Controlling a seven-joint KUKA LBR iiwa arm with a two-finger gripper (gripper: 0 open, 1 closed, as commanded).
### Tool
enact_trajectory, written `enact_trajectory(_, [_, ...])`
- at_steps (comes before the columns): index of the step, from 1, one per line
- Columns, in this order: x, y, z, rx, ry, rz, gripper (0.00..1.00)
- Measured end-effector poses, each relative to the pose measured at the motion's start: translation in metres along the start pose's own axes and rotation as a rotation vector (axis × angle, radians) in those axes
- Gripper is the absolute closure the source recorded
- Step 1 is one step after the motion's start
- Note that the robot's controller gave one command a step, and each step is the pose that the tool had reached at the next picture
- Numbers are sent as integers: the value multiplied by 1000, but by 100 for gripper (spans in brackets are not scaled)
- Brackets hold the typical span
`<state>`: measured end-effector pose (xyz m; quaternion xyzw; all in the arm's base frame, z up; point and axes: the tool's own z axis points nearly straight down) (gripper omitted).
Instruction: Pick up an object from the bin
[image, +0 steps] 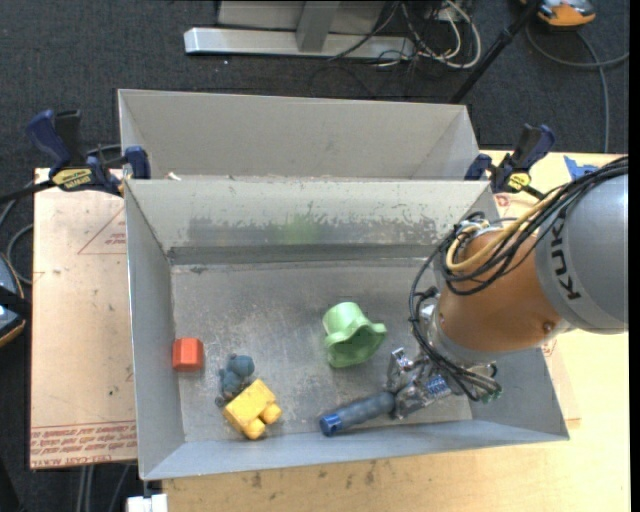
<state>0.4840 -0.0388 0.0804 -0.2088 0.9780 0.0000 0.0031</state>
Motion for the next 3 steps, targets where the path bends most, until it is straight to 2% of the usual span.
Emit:
enact_trajectory(1, [0, 0, 0, 0, 0, 0, 0])
enact_trajectory(2, [0, 0, 0, 0, 1, 0, 100])
enact_trajectory(3, [-7, 5, -121, 2, -2, -60, 100])
